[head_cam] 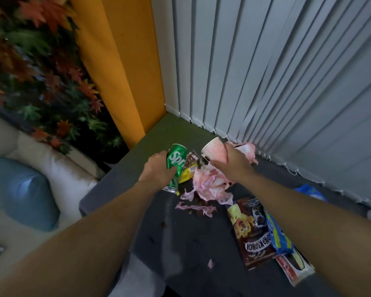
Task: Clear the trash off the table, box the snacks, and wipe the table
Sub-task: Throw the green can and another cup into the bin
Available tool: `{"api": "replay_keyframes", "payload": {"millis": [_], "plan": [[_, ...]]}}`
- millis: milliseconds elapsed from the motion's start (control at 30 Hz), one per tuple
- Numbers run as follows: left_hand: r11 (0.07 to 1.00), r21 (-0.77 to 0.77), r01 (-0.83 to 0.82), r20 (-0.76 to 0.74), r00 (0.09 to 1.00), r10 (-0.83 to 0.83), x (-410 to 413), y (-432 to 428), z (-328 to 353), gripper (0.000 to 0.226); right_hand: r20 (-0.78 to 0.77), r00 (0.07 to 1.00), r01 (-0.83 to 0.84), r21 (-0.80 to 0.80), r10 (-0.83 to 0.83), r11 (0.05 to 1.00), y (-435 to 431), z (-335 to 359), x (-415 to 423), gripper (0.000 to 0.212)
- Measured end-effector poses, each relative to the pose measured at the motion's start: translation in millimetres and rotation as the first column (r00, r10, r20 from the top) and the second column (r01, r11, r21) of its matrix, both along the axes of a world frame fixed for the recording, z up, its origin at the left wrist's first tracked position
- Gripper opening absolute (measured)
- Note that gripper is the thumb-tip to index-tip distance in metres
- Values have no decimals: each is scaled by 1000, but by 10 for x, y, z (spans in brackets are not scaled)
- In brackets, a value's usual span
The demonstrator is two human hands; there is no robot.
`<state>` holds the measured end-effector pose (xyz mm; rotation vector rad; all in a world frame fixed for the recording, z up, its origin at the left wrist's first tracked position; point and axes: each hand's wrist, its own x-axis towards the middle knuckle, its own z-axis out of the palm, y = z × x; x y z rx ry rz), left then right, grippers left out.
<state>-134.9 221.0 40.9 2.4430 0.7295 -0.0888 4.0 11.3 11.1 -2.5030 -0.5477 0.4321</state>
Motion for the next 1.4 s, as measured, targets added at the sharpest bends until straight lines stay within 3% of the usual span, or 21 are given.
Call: {"api": "replay_keyframes", "payload": {"millis": [233,700,1033,1400], "plan": [[988,-15,-157,-29,987,156,-708,16,106,44,18,993,-117,32,116,993,190,92,-464,72],[901,-70,-428,-40,904,426,-2162,698,-38,39,14,939,-342,8,342,939,1272,132,-1511,69],[841,-68,-537,-123,841,527,-3299,1473,-209,34,-58,879,-476,-15,474,879,2292,-56,-2532,69],[760,-159,-630,-248,771,587,-4123,1961,-878,38,-187,815,-572,-98,549,815,3036,-679,-3350,80]]}}
